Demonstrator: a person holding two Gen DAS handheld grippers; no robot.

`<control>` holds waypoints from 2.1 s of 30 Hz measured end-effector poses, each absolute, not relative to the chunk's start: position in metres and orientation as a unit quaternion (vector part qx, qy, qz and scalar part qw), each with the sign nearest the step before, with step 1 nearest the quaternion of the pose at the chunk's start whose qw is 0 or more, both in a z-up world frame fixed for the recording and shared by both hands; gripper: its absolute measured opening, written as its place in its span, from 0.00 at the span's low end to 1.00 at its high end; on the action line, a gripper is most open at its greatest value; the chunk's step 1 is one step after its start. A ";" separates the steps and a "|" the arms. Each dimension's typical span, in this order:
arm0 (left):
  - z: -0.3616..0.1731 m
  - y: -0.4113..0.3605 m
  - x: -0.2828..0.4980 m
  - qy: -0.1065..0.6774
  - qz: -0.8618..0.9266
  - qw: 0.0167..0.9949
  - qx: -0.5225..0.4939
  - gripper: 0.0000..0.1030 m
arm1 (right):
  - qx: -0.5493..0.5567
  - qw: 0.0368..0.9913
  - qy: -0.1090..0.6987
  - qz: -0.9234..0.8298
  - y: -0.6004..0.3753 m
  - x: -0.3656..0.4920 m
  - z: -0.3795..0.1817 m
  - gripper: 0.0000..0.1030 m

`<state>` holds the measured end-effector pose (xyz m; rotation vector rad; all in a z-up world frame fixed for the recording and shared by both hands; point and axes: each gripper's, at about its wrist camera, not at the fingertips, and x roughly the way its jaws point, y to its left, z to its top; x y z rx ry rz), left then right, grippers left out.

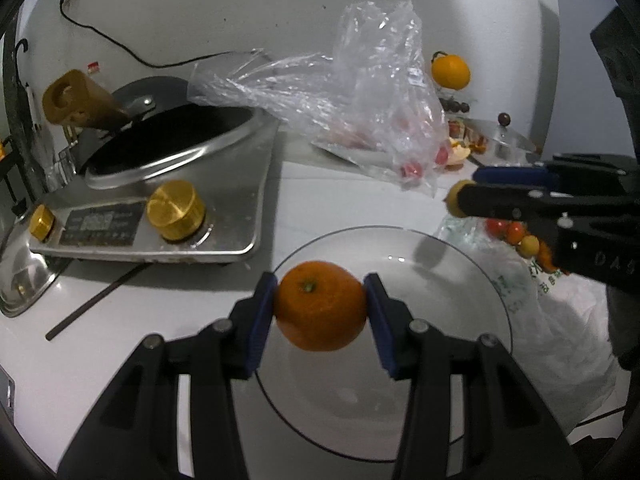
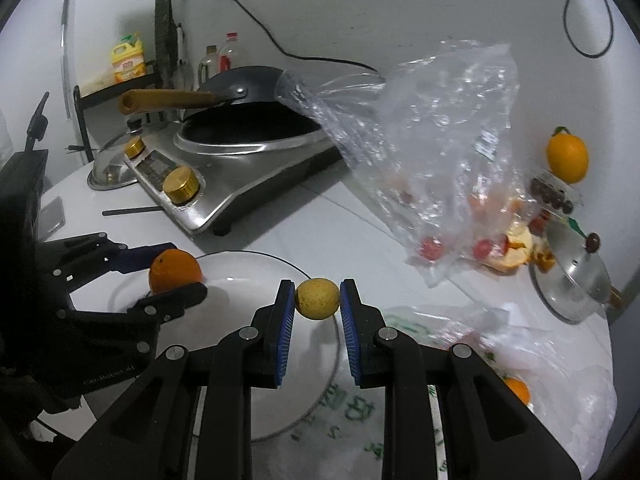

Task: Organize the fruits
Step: 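Lower the orange onto the plate and open the left tool while right tool releases yellow fruit, then move both tools back over the fruit on the bag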

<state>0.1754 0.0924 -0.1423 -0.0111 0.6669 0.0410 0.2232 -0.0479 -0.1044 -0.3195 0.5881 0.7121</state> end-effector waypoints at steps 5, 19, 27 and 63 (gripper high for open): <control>-0.149 0.096 0.181 0.333 0.016 0.943 -0.009 0.44 | -0.157 0.877 0.290 0.351 -0.034 0.230 -0.110 0.24; -0.164 0.105 0.201 0.366 -0.007 0.930 -0.031 0.44 | -0.162 0.859 0.320 0.364 -0.004 0.249 -0.137 0.24; -0.169 0.110 0.206 0.385 -0.015 0.922 -0.047 0.45 | -0.164 0.849 0.339 0.370 0.006 0.258 -0.151 0.24; -0.136 0.092 0.148 0.337 -0.005 0.940 -0.053 0.68 | -0.170 0.864 0.320 0.351 -0.021 0.216 -0.121 0.29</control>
